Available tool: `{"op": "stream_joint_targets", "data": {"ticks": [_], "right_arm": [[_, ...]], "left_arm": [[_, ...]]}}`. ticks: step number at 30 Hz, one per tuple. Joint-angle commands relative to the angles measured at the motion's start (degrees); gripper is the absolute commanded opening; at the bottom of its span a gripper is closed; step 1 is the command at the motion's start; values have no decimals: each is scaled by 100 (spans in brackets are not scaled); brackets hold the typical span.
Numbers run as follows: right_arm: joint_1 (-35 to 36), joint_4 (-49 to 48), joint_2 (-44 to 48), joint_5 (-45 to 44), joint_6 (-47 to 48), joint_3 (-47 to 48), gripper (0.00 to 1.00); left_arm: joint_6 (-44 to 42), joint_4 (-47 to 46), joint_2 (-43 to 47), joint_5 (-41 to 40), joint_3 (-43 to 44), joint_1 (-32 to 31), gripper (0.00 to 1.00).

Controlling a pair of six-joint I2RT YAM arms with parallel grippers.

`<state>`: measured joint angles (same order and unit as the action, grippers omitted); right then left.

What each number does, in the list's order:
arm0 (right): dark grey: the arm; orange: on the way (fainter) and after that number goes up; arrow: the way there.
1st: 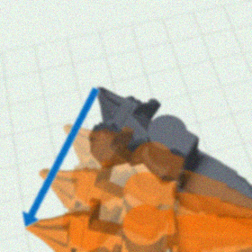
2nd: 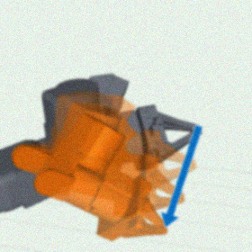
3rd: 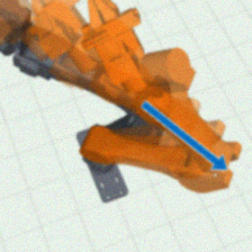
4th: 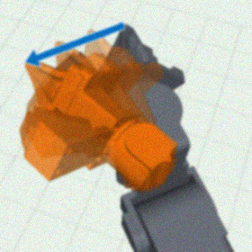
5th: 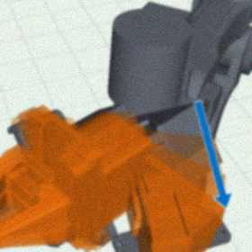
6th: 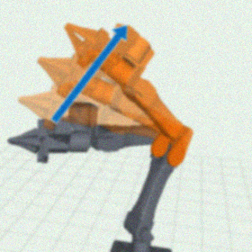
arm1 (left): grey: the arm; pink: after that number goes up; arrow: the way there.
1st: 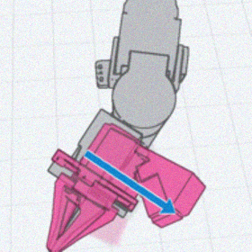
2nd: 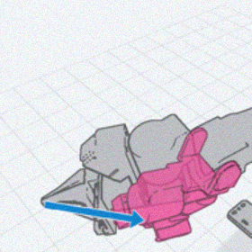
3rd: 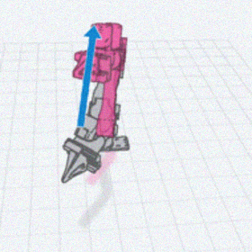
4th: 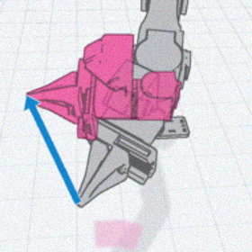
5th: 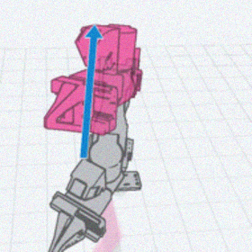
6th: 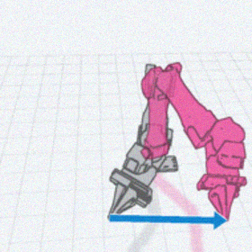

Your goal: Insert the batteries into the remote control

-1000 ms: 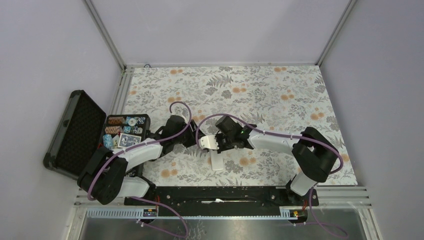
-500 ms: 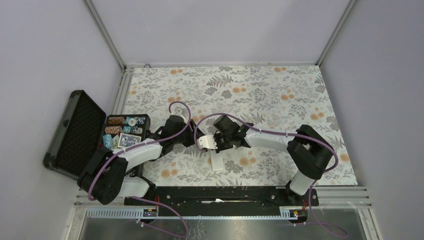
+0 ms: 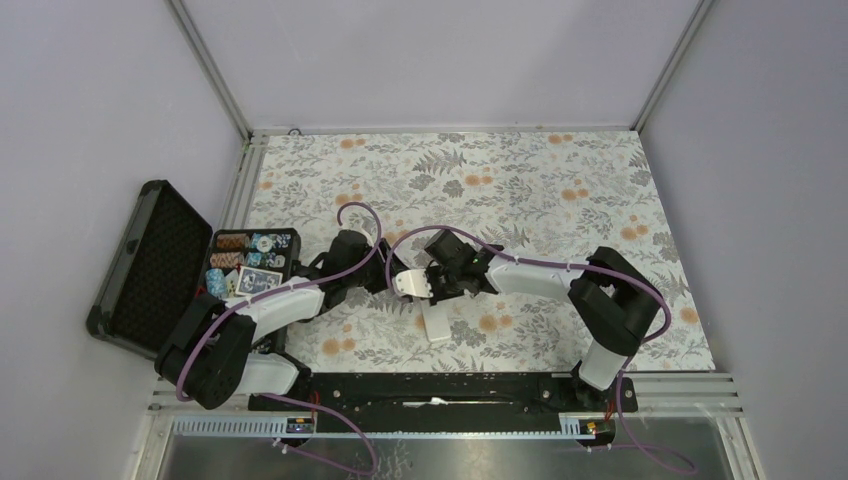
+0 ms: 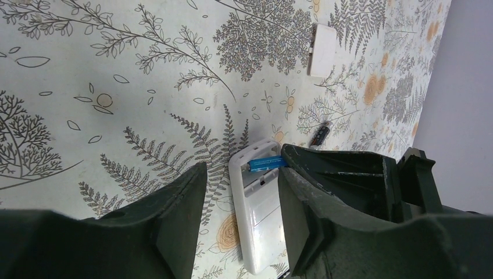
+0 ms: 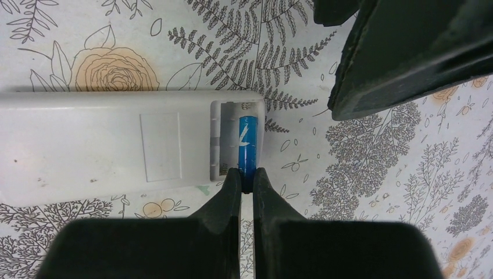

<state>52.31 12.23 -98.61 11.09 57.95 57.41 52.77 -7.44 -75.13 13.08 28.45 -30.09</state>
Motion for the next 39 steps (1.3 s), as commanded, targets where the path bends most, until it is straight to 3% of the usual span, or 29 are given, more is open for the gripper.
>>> {"op": "stream_joint_targets", "data": {"ticks": [1, 26, 39], "right_arm": [[-49, 88, -71, 28, -64, 249, 1], [-29, 101, -58, 33, -318, 354, 17], [32, 263, -54, -63, -310, 402, 19]], "left_arm": [[-30, -337, -44, 81, -67, 38, 50], [-30, -411, -98, 131, -94, 38, 50], [-30, -408, -57, 135, -128, 38, 50]]}}
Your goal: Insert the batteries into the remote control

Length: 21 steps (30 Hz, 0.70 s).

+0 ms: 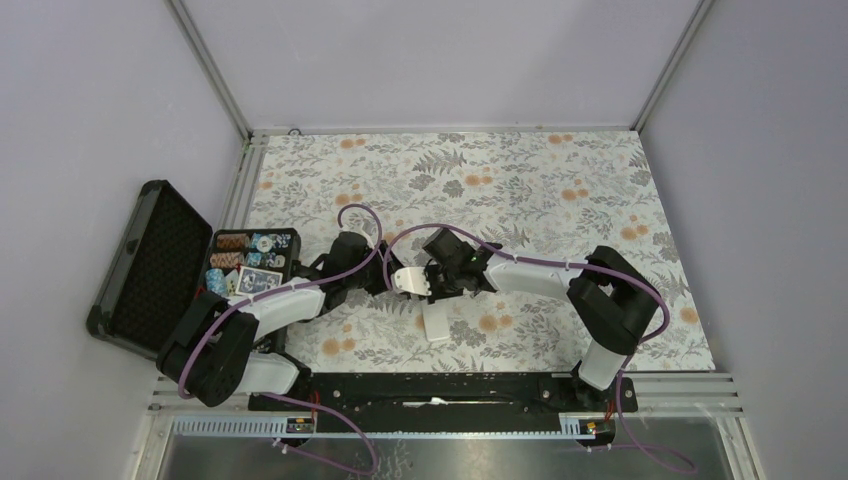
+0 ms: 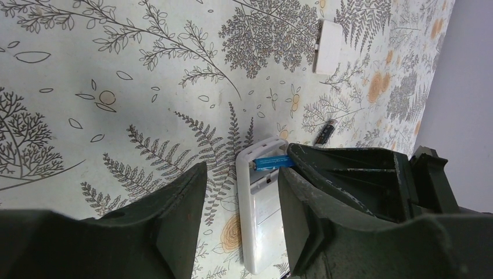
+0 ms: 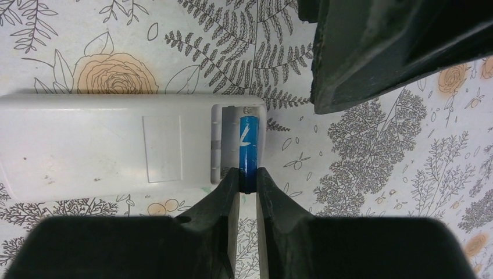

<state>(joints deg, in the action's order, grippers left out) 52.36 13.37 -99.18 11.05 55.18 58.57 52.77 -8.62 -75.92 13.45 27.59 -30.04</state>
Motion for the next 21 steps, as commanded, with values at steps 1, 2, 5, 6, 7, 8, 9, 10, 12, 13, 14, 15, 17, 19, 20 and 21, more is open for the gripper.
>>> {"op": "stream_joint_targets", "data": {"ticks": [1, 2, 5, 6, 7, 8, 9, 10, 12, 13, 14, 15, 17, 19, 20, 21], "right_arm": [[39, 151, 3, -67, -33, 287, 19], [38, 157, 8, -63, -33, 287, 20], [47, 154, 8, -50, -50, 295, 21], [48, 152, 4, -50, -52, 296, 22], [46, 154, -3, -50, -51, 296, 22], [51, 154, -12, -50, -51, 297, 22], [49, 149, -20, -50, -59, 304, 22], [57, 150, -27, -50, -60, 309, 23], [55, 149, -39, -51, -68, 320, 23], [63, 149, -47, -46, -73, 322, 23], [64, 149, -56, -42, -77, 330, 23], [71, 152, -64, -49, -85, 340, 24], [75, 149, -88, -50, -94, 347, 24], [82, 151, -108, -50, -103, 366, 25], [86, 149, -117, -50, -111, 366, 25], [89, 154, -119, -50, -112, 374, 25]], "left_arm": [[-37, -300, 18, 101, -48, 34, 50], [-31, -305, 24, 103, -52, 39, 50], [-23, -314, 25, 97, -59, 34, 50], [-24, -313, 29, 102, -61, 34, 50], [-24, -320, 25, 104, -61, 34, 50], [-26, -309, 32, 102, -61, 34, 50], [-23, -307, 32, 97, -69, 35, 50], [-26, -307, 33, 96, -70, 34, 50], [-24, -309, 31, 96, -70, 34, 50], [-22, -309, 40, 103, -74, 34, 50], [-22, -315, 37, 101, -74, 34, 50], [-22, -315, 38, 103, -78, 34, 50], [-27, -315, 29, 97, -78, 34, 50], [-25, -315, 33, 102, -79, 36, 50], [-22, -318, 29, 97, -83, 43, 50], [-27, -316, 33, 98, -87, 42, 50]]}}
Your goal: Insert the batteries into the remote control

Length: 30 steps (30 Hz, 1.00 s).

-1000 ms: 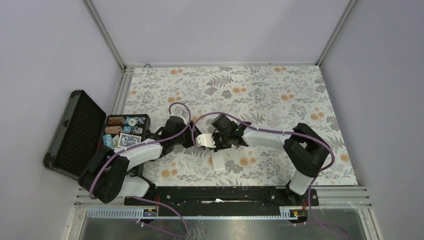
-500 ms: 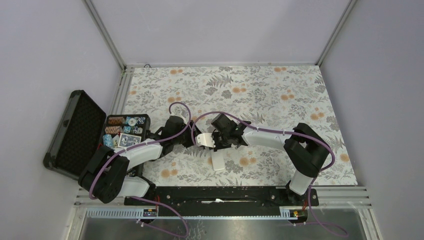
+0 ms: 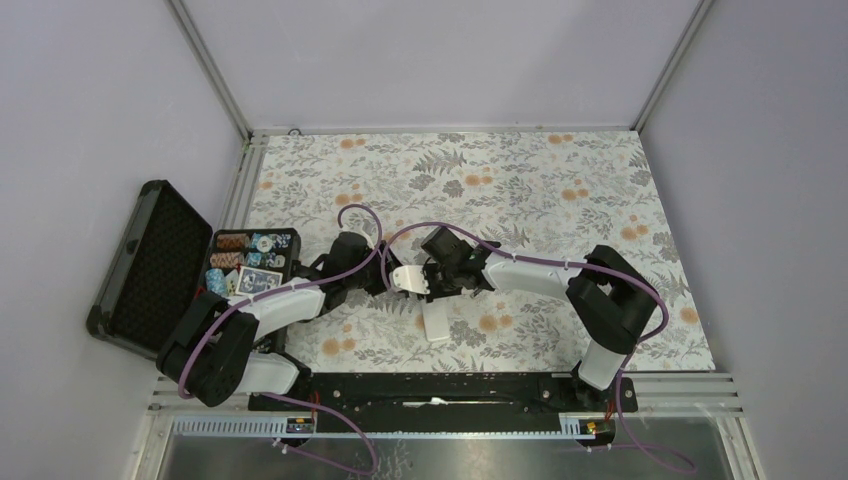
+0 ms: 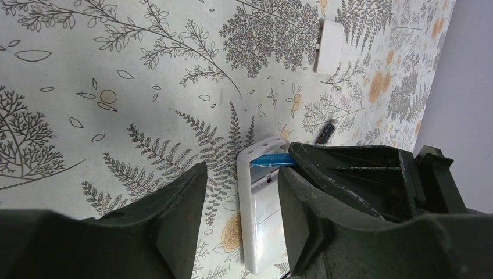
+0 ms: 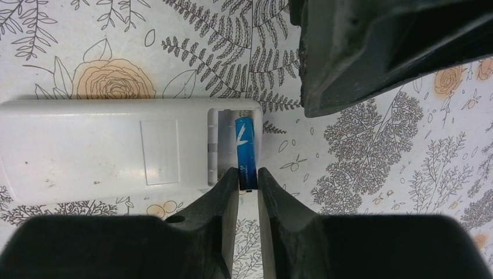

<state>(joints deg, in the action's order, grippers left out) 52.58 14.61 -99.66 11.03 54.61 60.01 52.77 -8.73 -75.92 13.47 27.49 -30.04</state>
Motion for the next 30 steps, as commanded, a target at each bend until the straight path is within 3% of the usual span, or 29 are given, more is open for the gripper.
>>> {"op": "stream_joint_targets", "data": {"ticks": [1, 15, 30], "right_arm": [[68, 28, -71, -48, -62, 238, 26], [82, 19, 30, -27, -137, 257, 30], [77, 9, 949, -221, -769, 102, 34]], "left_arm": [[-24, -305, 33, 94, -77, 42, 50], [-31, -332, 33, 111, -104, 60, 51], [-37, -348, -2, 234, -61, 60, 51]]}}
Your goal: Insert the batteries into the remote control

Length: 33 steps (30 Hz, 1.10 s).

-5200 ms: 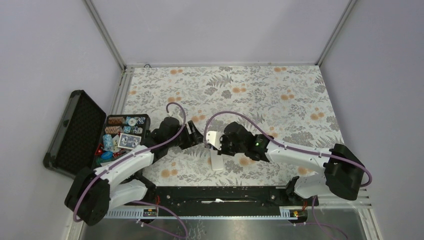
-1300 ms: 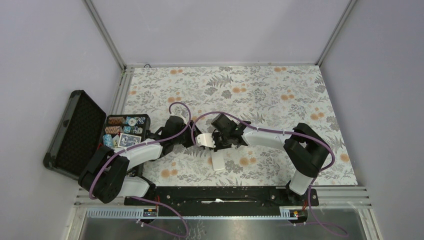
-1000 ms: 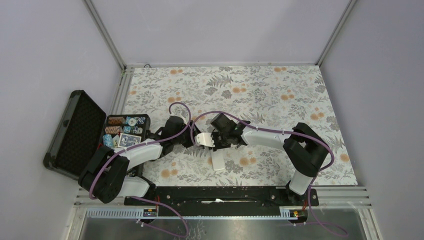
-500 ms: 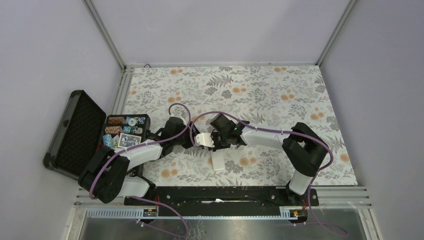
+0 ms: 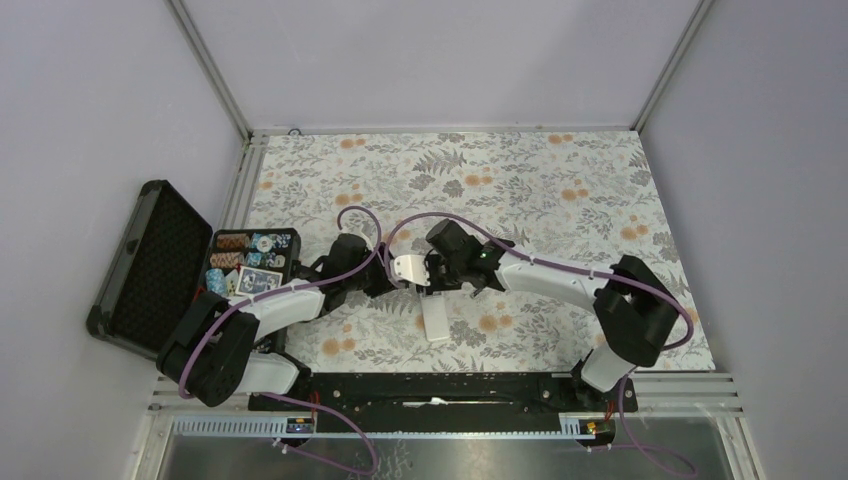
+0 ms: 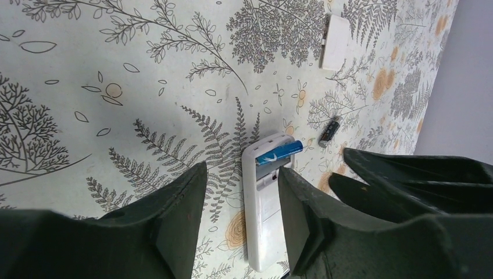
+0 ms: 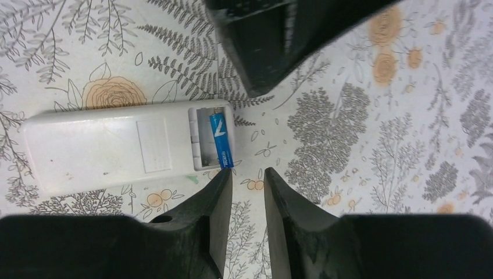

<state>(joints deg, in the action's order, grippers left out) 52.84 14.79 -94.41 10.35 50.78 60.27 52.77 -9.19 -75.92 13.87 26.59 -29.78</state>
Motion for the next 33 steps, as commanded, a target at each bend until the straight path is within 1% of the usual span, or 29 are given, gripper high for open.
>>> {"op": "stream_joint_targets", "data": {"ticks": [1, 7, 11, 14, 16, 18, 20, 23, 26, 33], "right_arm": [[51, -10, 516, -194, -500, 60, 34], [51, -365, 1037, -579, -1518, -242, 35], [51, -622, 1410, -816, -2437, -474, 36], [51, -932, 1674, -1404, -3274, -665, 42], [42, -940, 1771, -1640, -3644, -715, 42], [42, -937, 1805, -2078, -4203, -719, 42], [15, -838, 1793, -2325, -4708, -674, 48], [-79, -435, 1613, -1995, -5178, -427, 50], [-151, -51, 1342, -1696, -5661, -163, 47], [-217, 117, 805, -1195, -6383, 145, 46]], "left_arm": [[-43, -303, -2, 215, 30, 34, 51], [-65, -249, -6, 344, 76, 34, 51], [-65, -233, -12, 445, 100, 34, 50], [-63, -204, 14, 471, 92, 34, 50], [-74, -174, 31, 470, 92, 34, 50], [-95, -149, 41, 473, 92, 34, 50], [-117, -115, 33, 482, 108, 34, 50], [-140, -101, 4, 503, 135, 27, 50], [-149, -114, -75, 565, 165, 25, 50], [-158, -135, -268, 668, 287, 1, 49]]}}
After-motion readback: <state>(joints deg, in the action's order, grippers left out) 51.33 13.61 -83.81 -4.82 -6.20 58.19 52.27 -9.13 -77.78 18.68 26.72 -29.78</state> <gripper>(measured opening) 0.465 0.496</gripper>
